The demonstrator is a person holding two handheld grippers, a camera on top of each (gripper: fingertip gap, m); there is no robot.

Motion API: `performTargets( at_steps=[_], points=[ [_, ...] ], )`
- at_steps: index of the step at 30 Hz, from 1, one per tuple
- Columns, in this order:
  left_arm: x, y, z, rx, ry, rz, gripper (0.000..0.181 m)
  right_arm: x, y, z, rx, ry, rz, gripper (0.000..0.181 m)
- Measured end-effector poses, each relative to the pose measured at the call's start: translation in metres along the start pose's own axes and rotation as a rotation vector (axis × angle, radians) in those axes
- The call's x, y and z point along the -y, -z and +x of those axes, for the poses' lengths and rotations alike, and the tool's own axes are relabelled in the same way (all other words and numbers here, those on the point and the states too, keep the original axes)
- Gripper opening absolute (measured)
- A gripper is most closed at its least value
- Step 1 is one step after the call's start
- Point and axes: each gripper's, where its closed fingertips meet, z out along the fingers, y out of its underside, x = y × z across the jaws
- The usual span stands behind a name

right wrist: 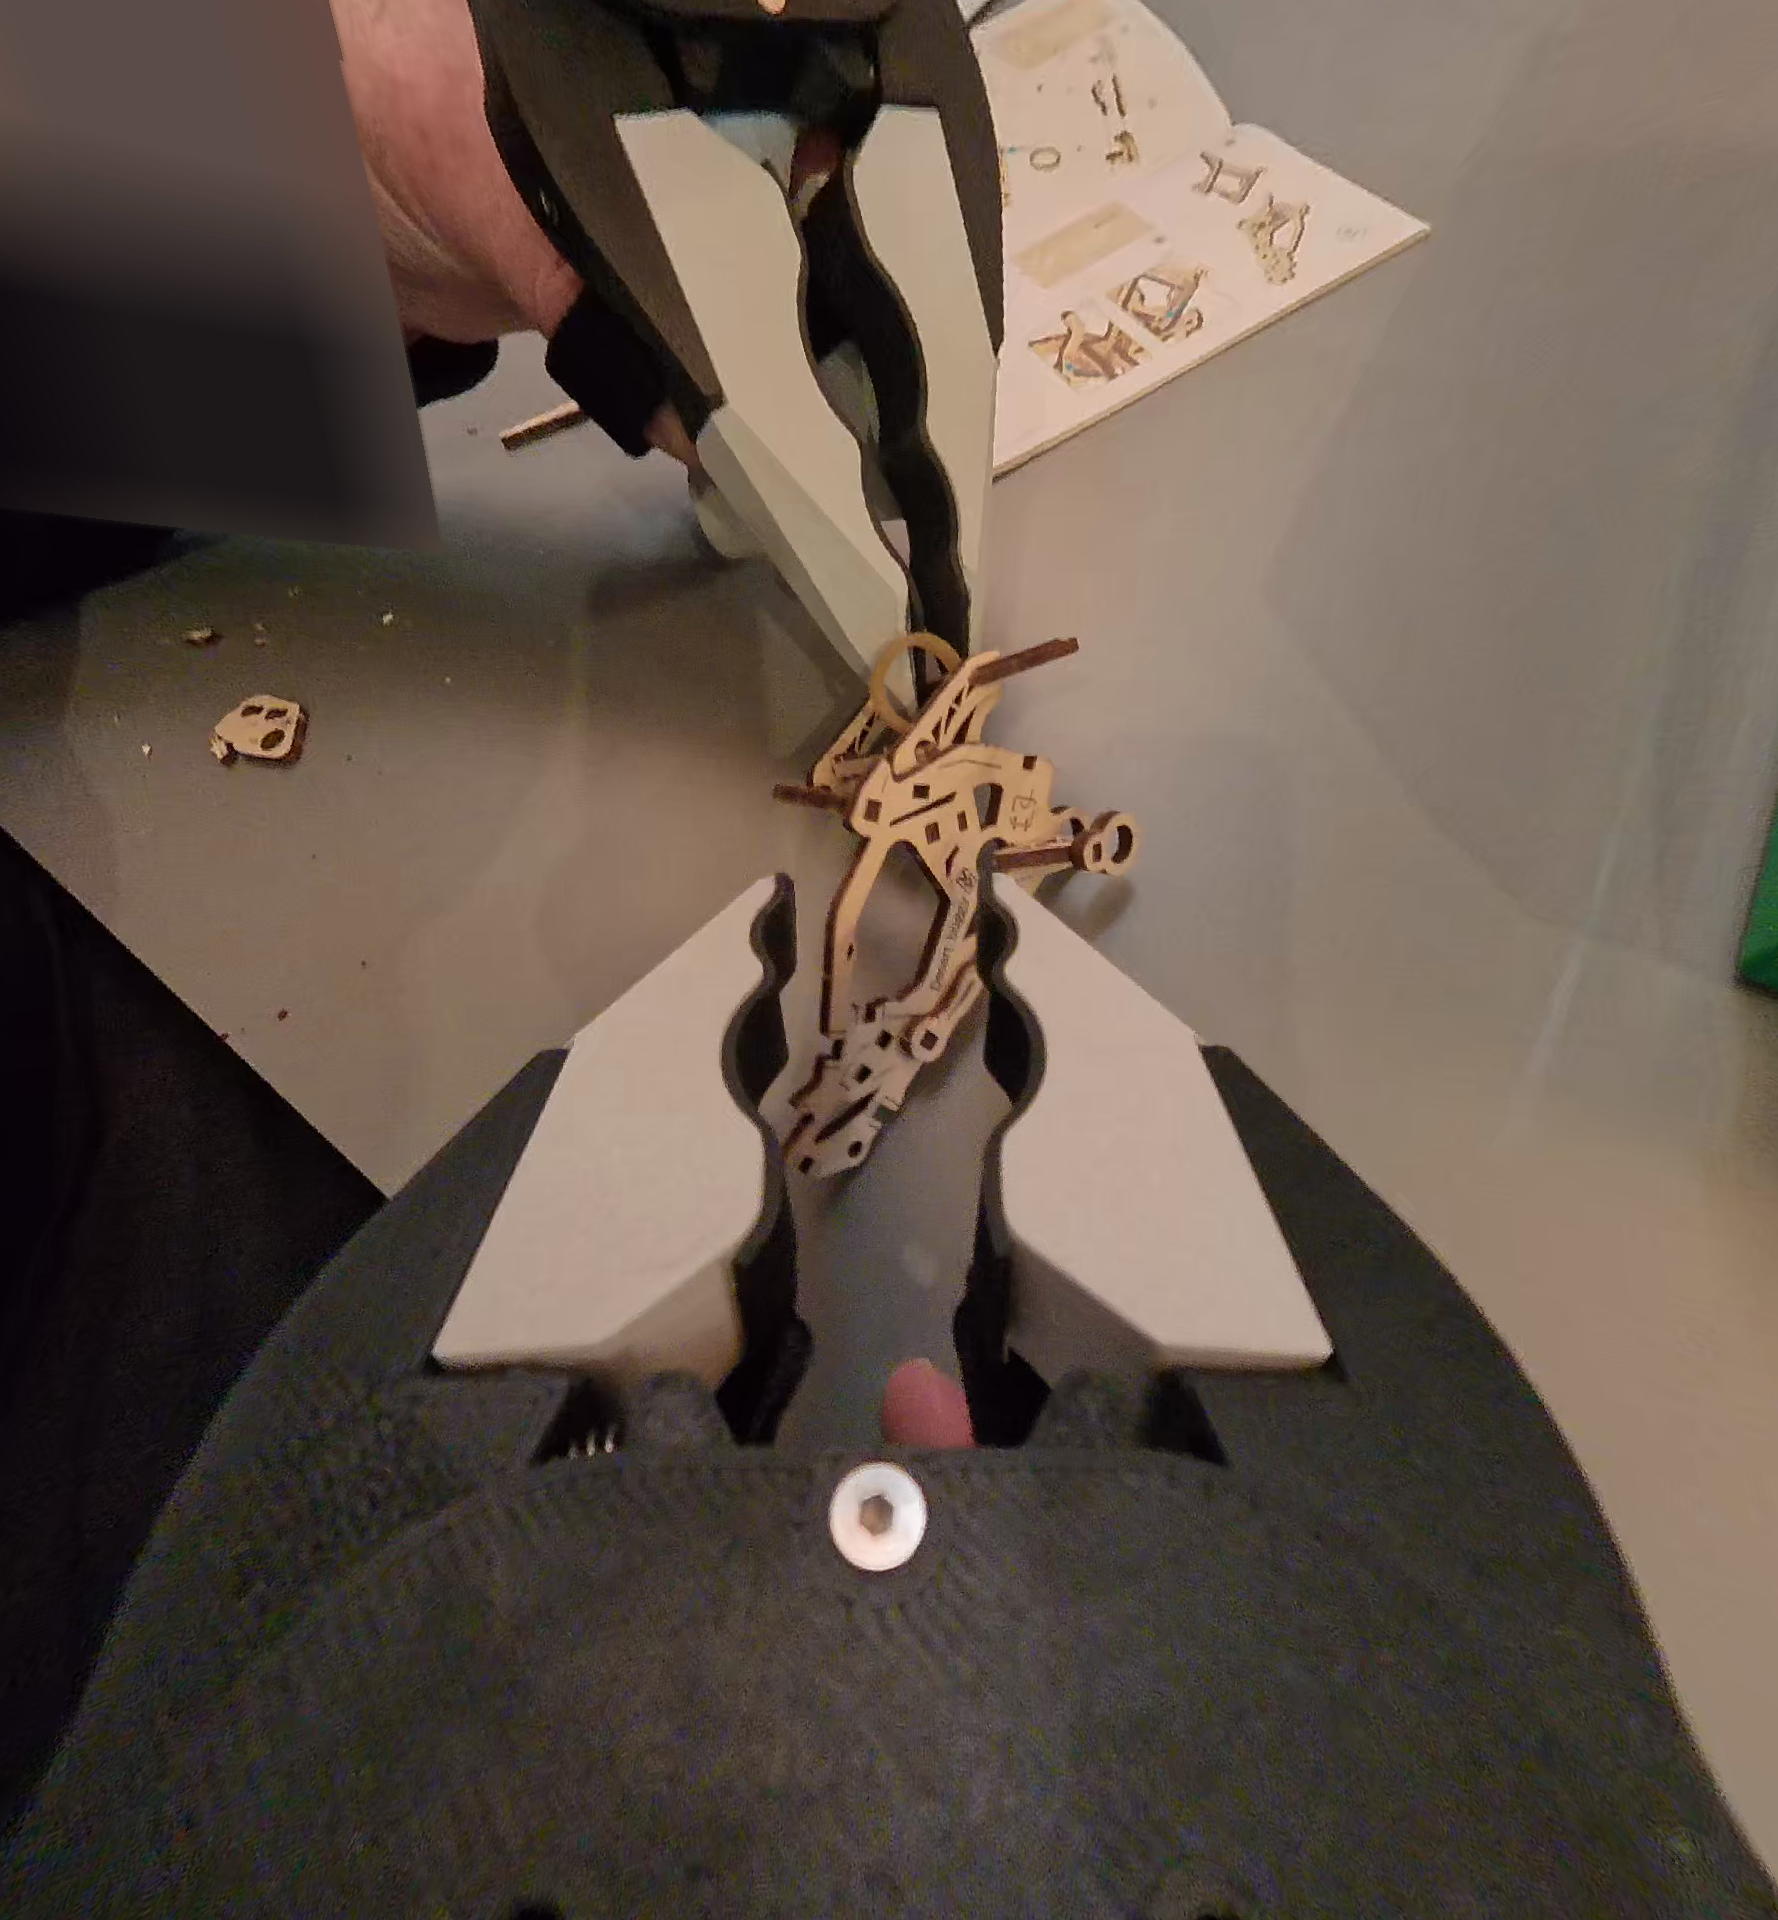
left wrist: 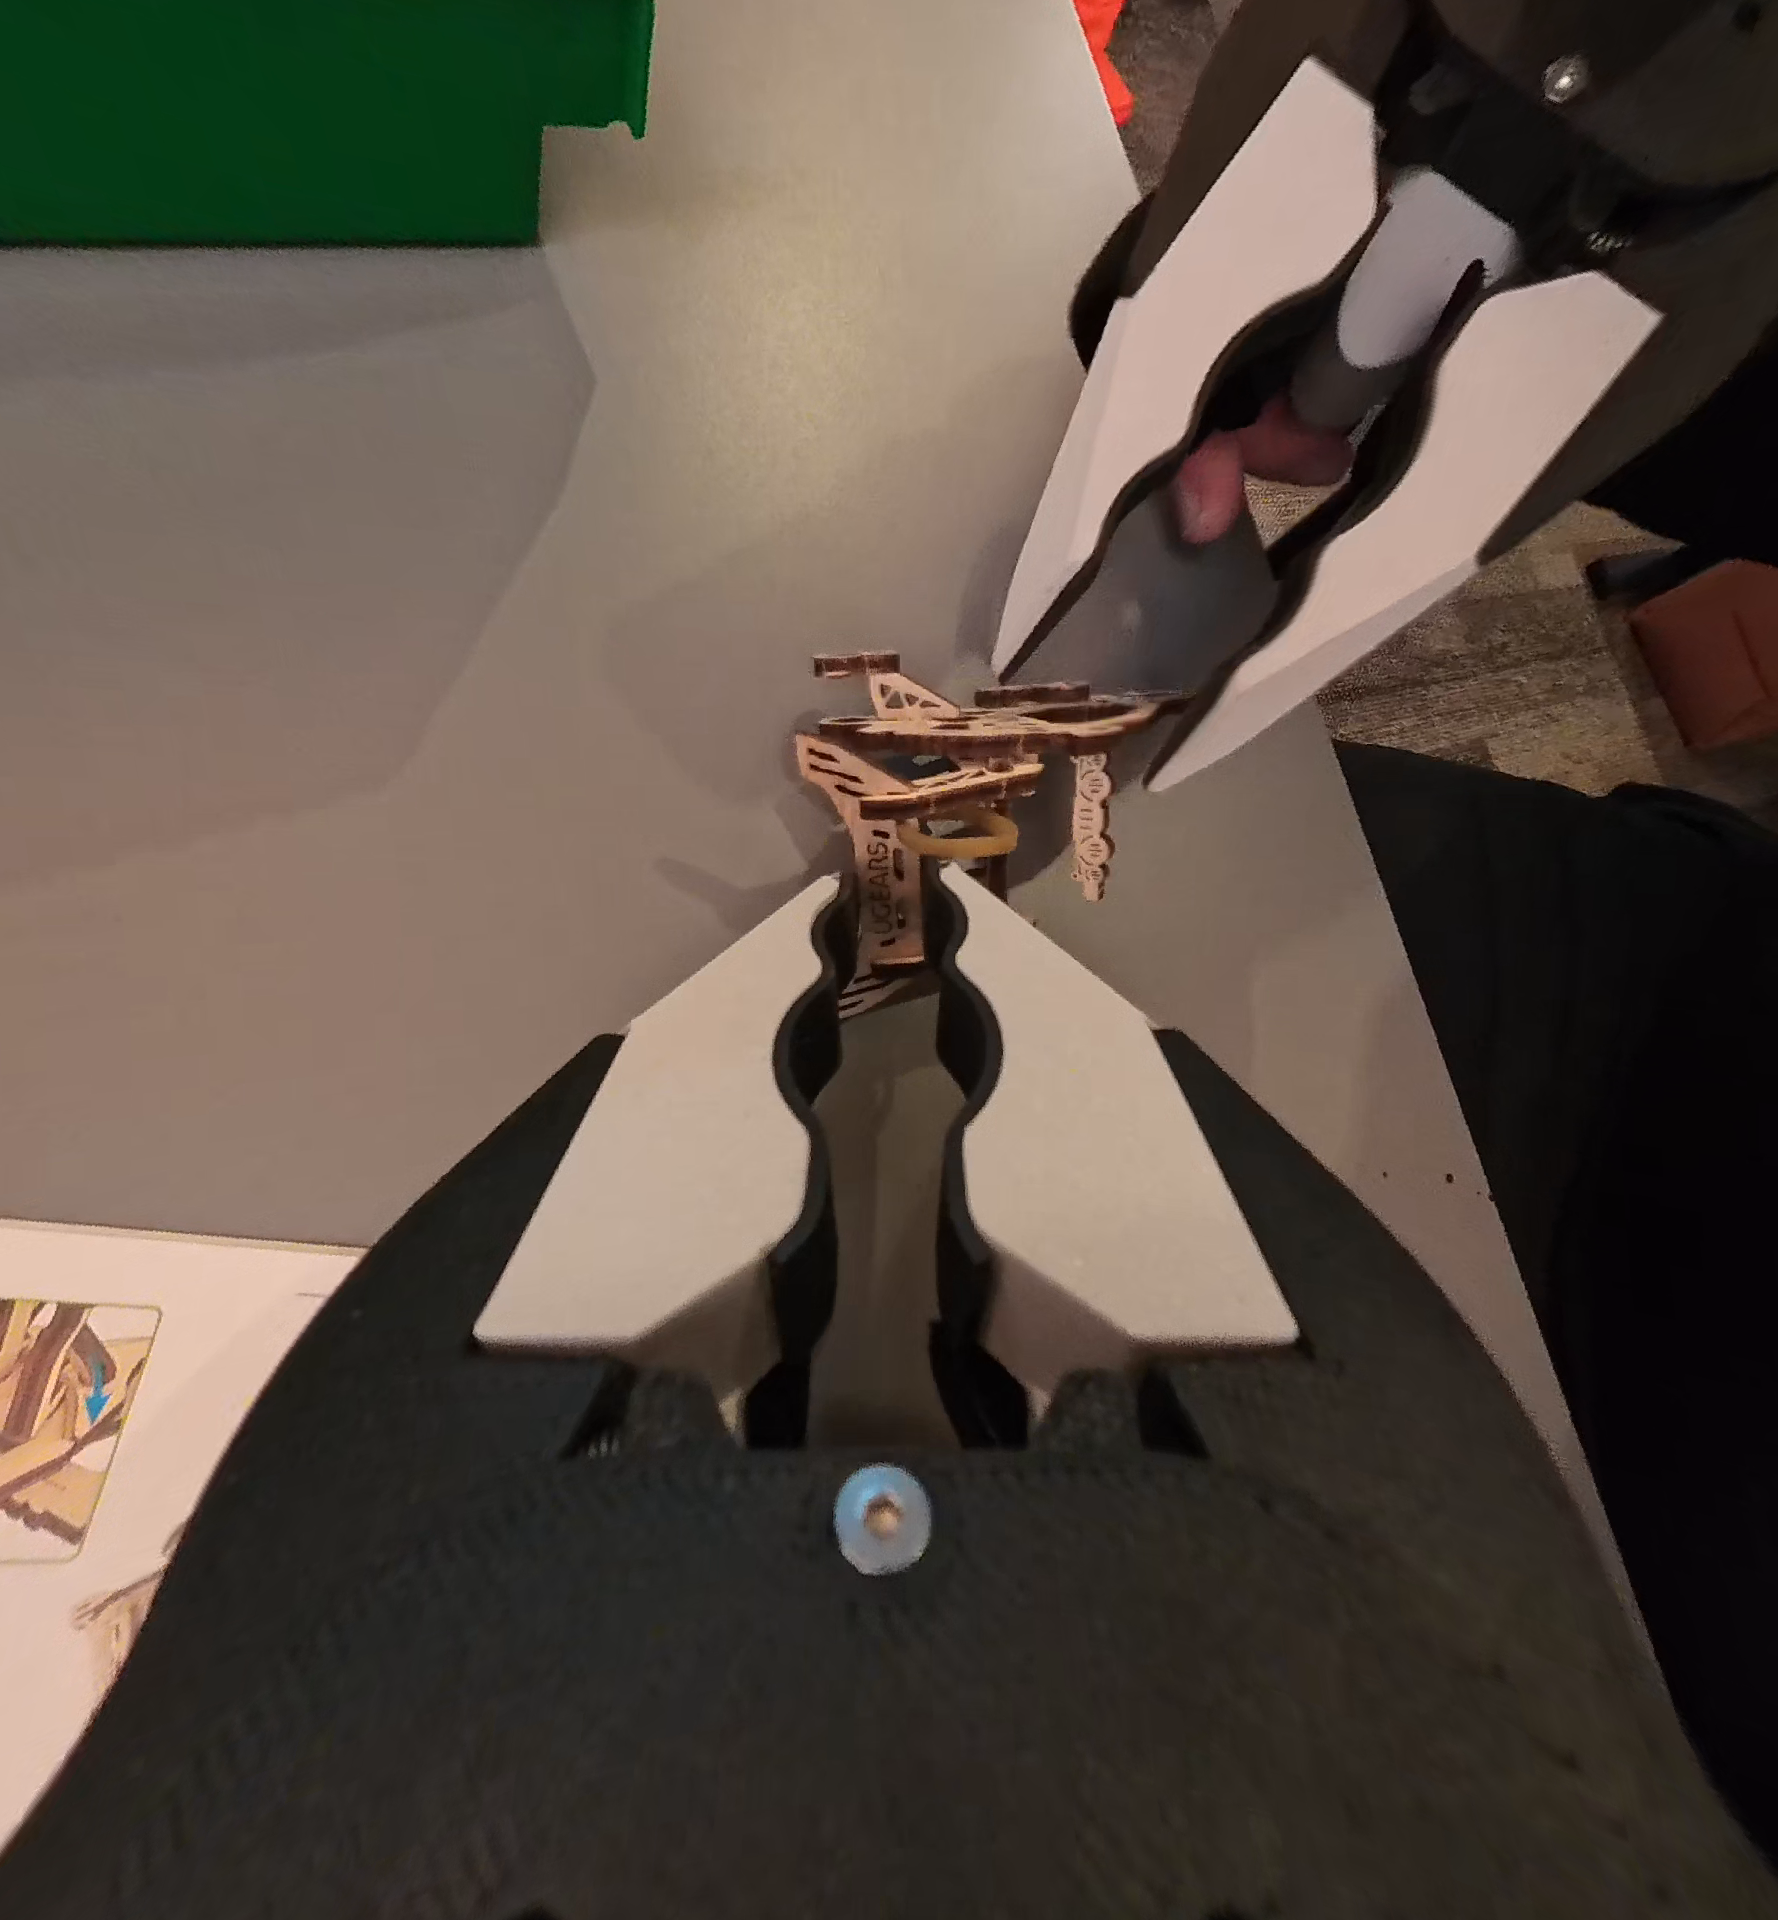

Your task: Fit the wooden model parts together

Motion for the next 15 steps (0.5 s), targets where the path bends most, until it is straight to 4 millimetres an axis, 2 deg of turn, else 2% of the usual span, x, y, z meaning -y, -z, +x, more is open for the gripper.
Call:
performTargets(
  at_steps=[4,15],
  points=[
    [-0.0006,0.0001,0.0009,-0.019,-0.011,-0.012,0.01,-0.0049,-0.0056,-0.0023,0.025,-0.017,-0.004,0.028],
    [-0.008,0.0048,0.0007,-0.046,-0.011,-0.039,0.009,-0.0031,-0.0069,0.0013,0.002,-0.055,0.012,0.022]
  ],
)
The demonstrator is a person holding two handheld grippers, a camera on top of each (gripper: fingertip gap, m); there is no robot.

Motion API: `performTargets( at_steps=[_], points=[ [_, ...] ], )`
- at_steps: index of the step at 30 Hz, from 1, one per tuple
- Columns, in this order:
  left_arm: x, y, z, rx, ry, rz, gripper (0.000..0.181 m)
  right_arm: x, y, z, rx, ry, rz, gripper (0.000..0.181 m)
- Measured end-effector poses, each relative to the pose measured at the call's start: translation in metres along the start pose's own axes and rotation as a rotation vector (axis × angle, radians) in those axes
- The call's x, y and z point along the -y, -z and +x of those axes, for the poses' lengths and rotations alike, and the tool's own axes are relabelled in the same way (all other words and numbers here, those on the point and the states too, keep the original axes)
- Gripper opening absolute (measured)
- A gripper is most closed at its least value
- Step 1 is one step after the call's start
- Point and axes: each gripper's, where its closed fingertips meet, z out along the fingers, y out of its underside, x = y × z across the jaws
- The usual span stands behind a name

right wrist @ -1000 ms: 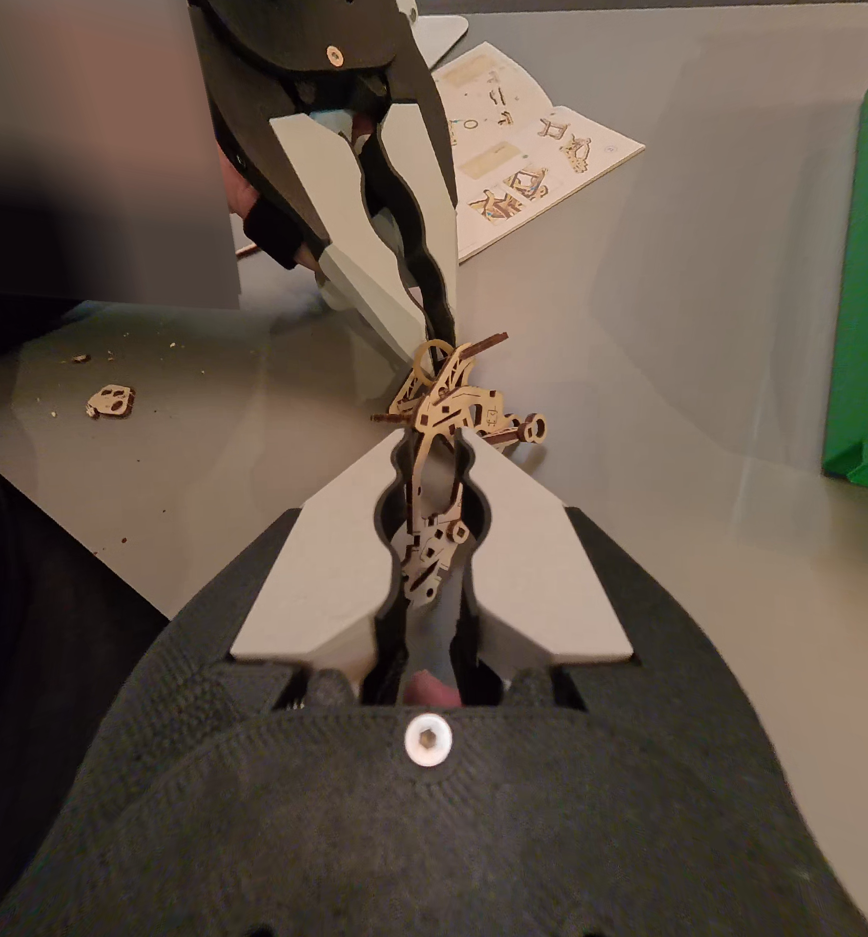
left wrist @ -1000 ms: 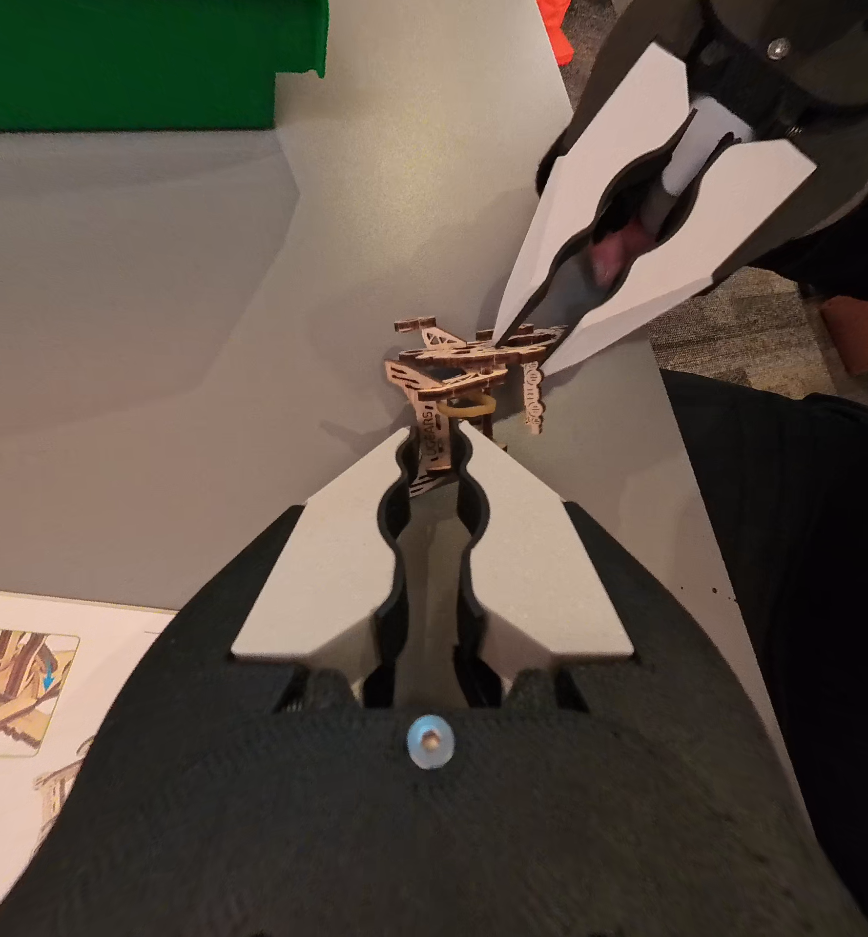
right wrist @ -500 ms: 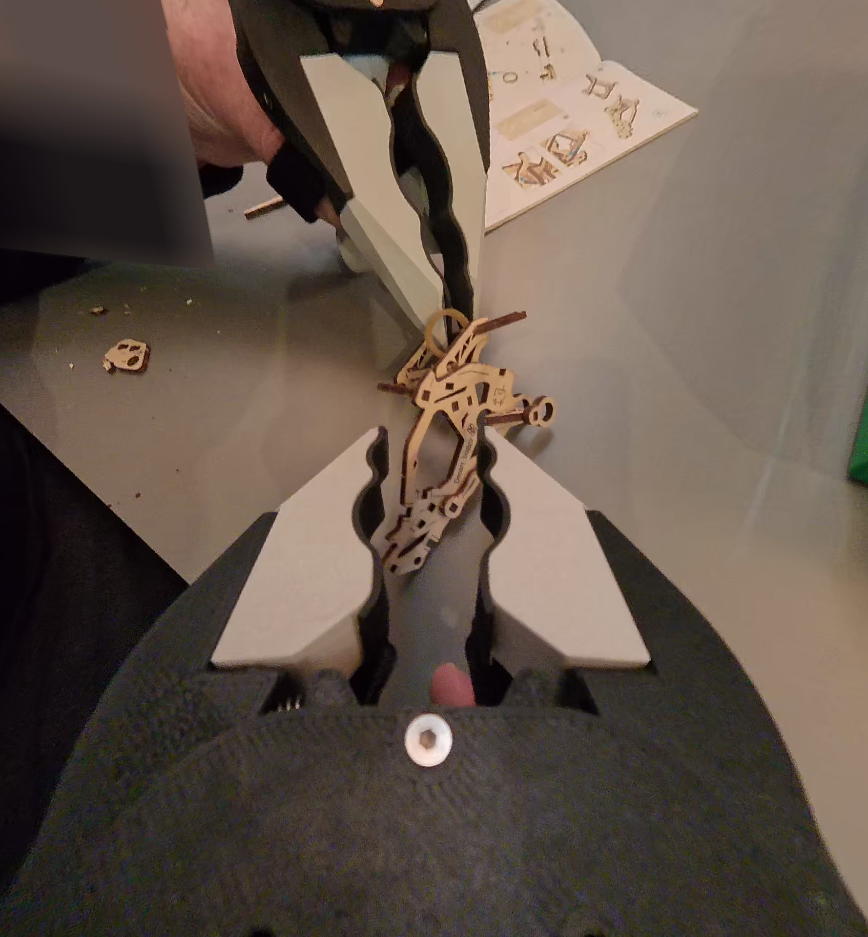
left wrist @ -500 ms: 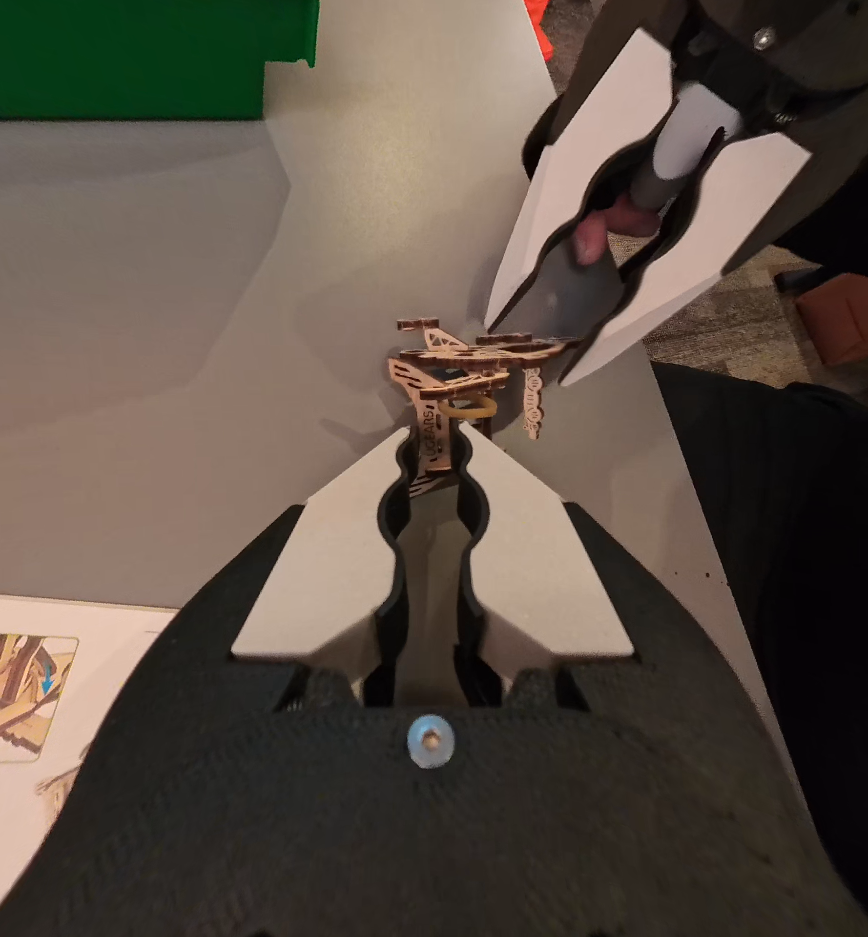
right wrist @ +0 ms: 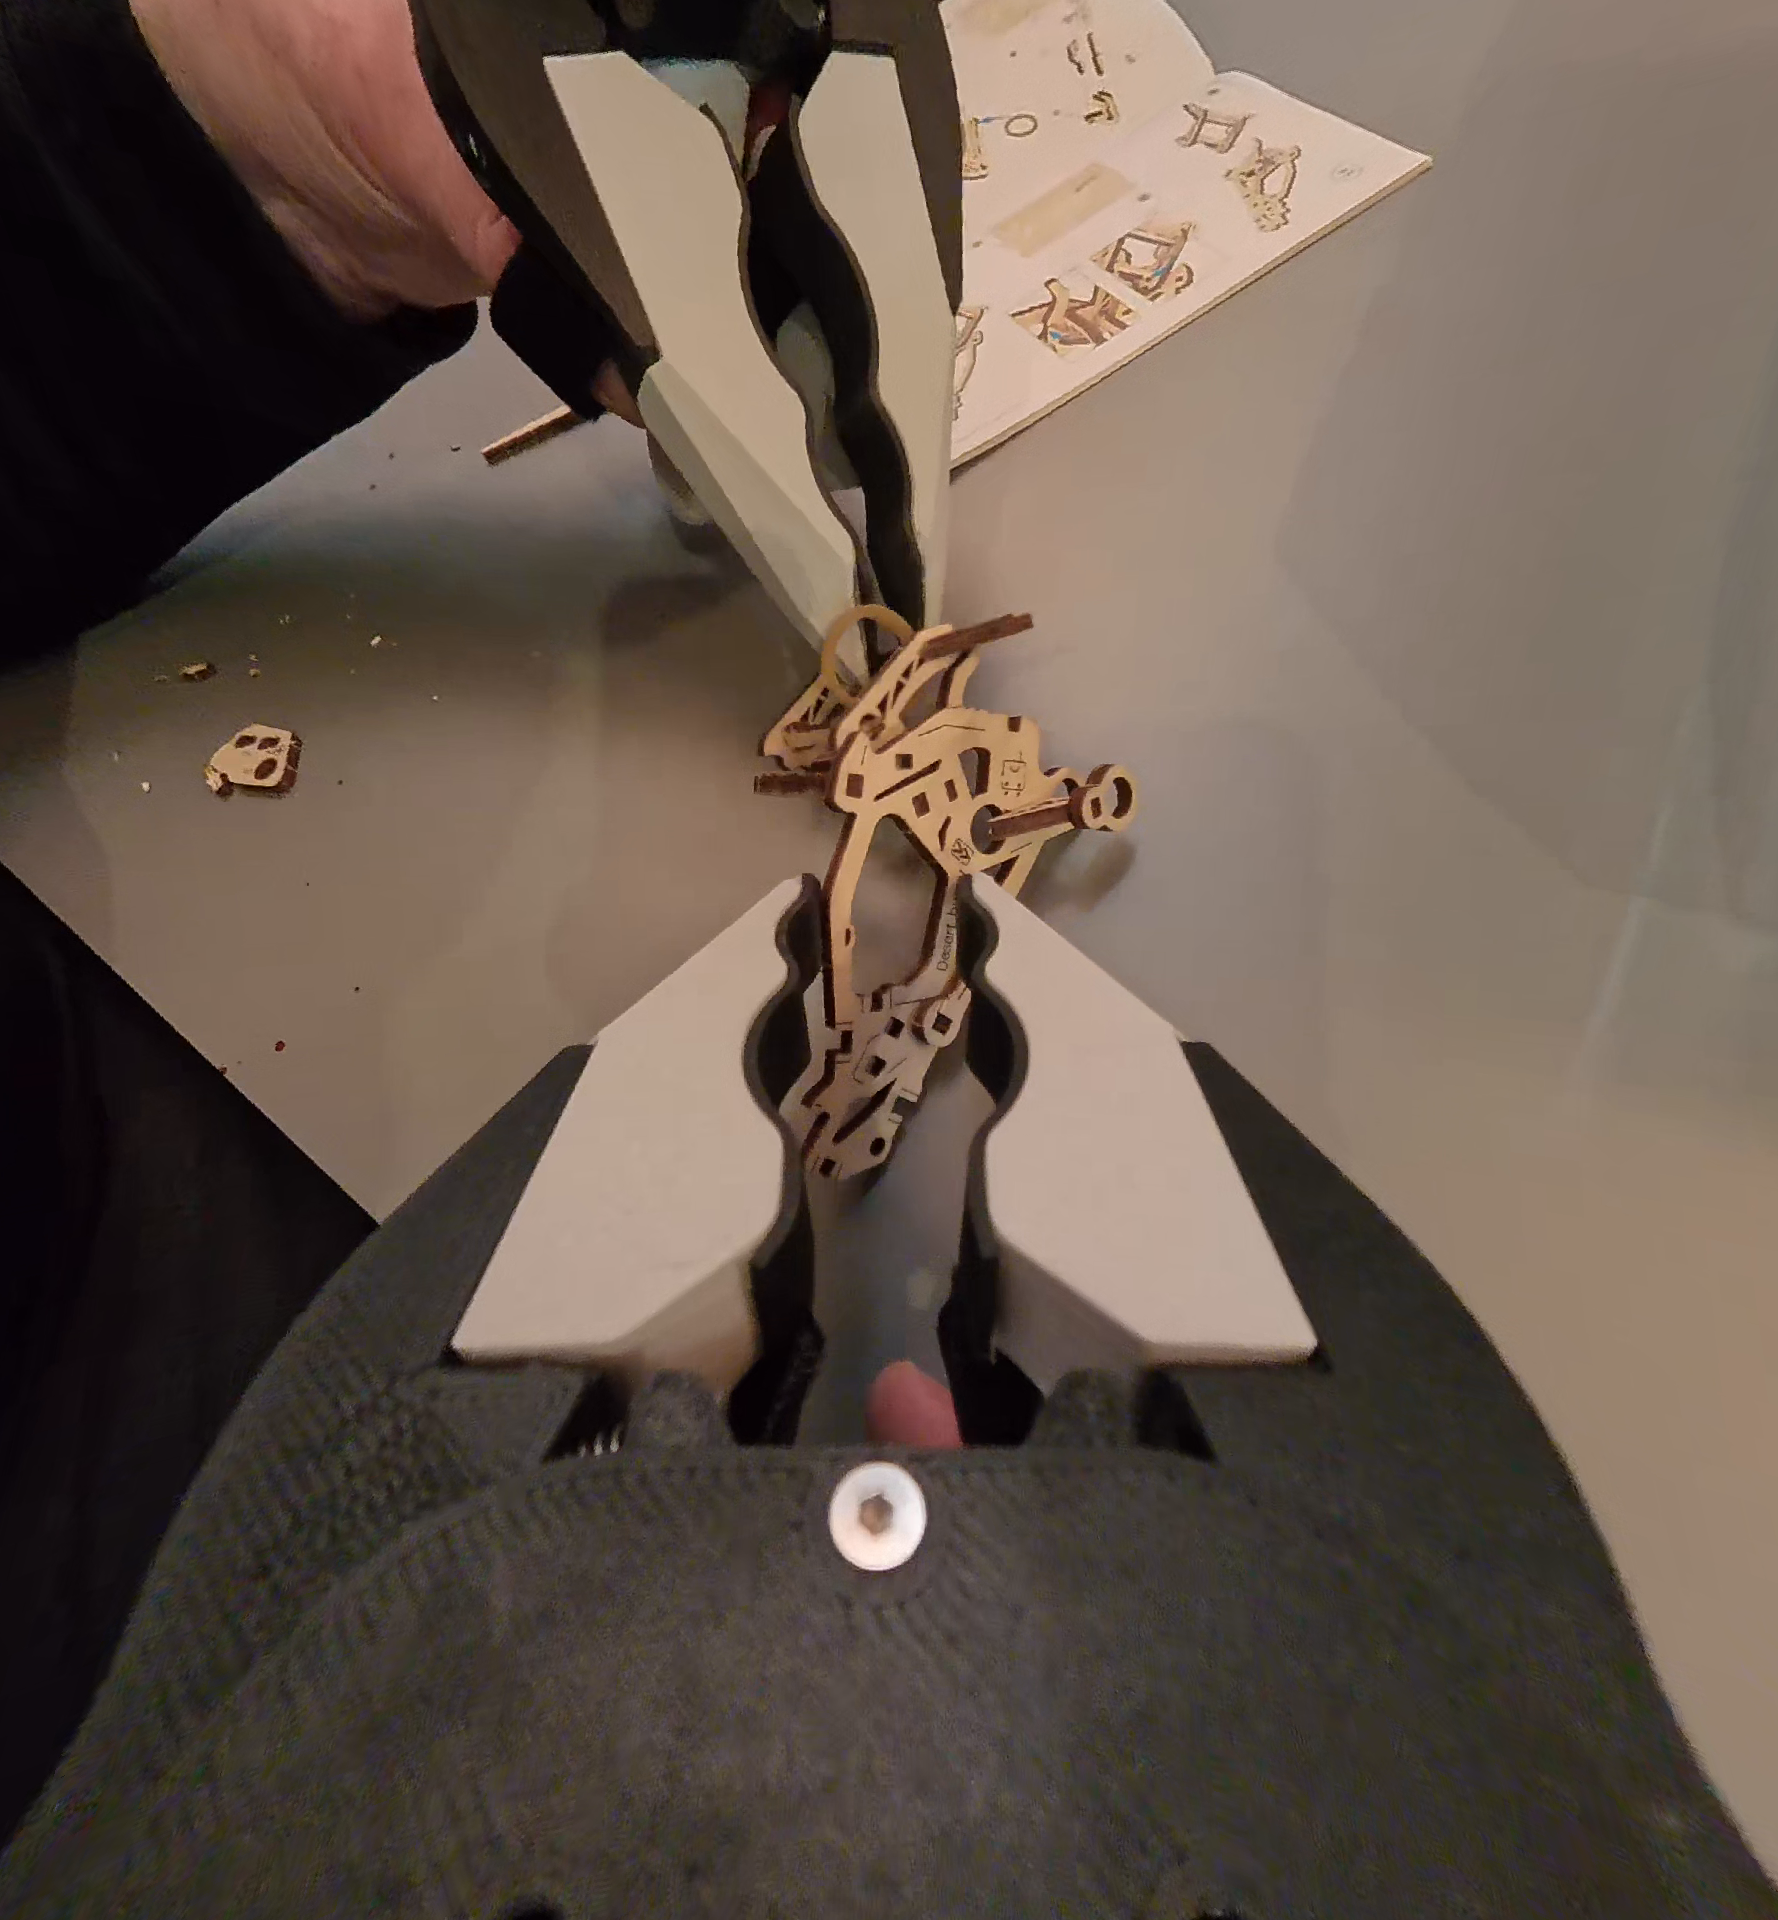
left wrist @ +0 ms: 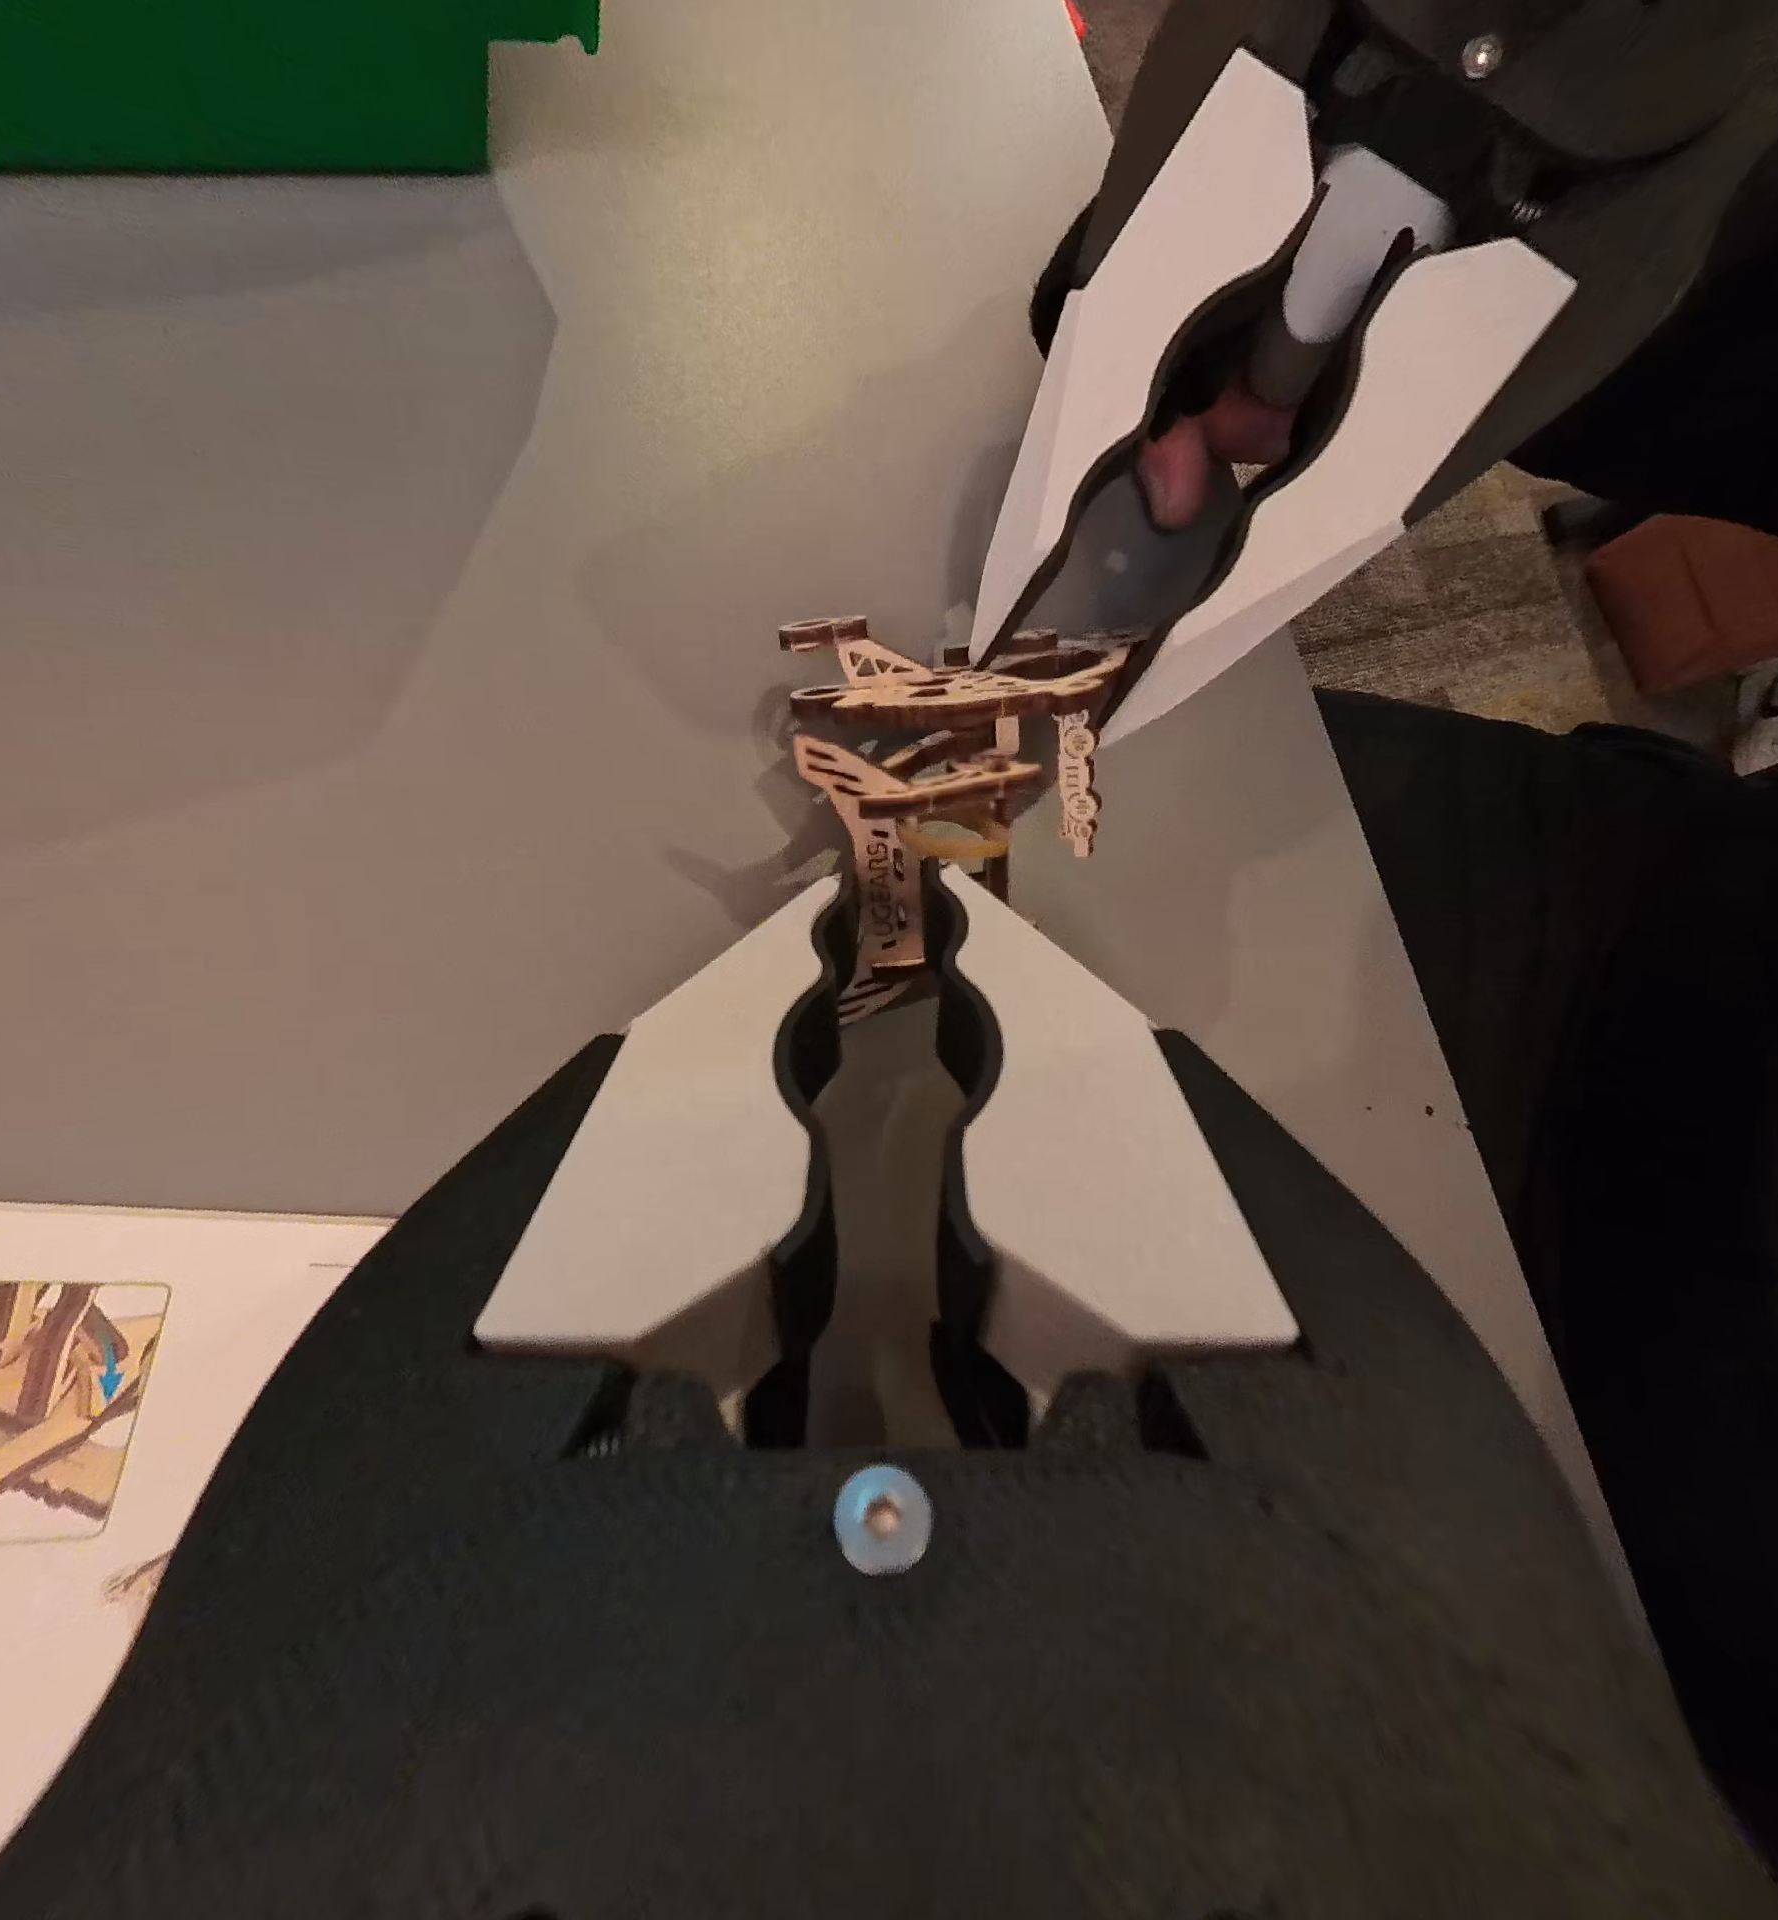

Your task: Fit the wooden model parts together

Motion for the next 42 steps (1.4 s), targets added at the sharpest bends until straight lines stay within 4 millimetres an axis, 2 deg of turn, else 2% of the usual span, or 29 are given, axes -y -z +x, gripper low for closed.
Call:
performTargets(
  at_steps=[6,13,18,25,31,34,38,42],
  points=[
    [0.0,-0.002,-0.002,0.035,-0.014,-0.014,0.01,0.004,0.001,0.002,-0.029,0.013,0.01,0.022],
    [0.001,-0.008,-0.003,0.059,-0.005,-0.017,0.01,0.002,-0.001,0.007,-0.122,0.095,-0.058,0.023],
    [0.002,-0.01,-0.003,0.045,0.023,-0.001,0.01,-0.002,-0.002,0.008,-0.098,0.045,-0.046,0.024],
    [0.005,-0.005,-0.008,0.033,0.088,0.074,0.01,0.0,0.0,0.008,-0.061,-0.012,-0.03,0.043],
    [0.002,0.008,-0.012,0.048,0.181,0.164,0.01,0.016,0.001,0.008,-0.157,0.102,-0.023,0.06],
    [0.009,0.02,-0.011,0.014,0.252,0.278,0.01,0.033,-0.008,-0.002,-0.207,0.205,-0.014,0.063],
    [0.019,0.029,-0.001,-0.066,0.298,0.383,0.01,0.047,-0.023,-0.008,-0.266,0.292,-0.01,0.062],
    [0.027,0.032,0.008,-0.145,0.326,0.438,0.01,0.056,-0.024,-0.006,-0.325,0.355,-0.01,0.043]
  ],
)
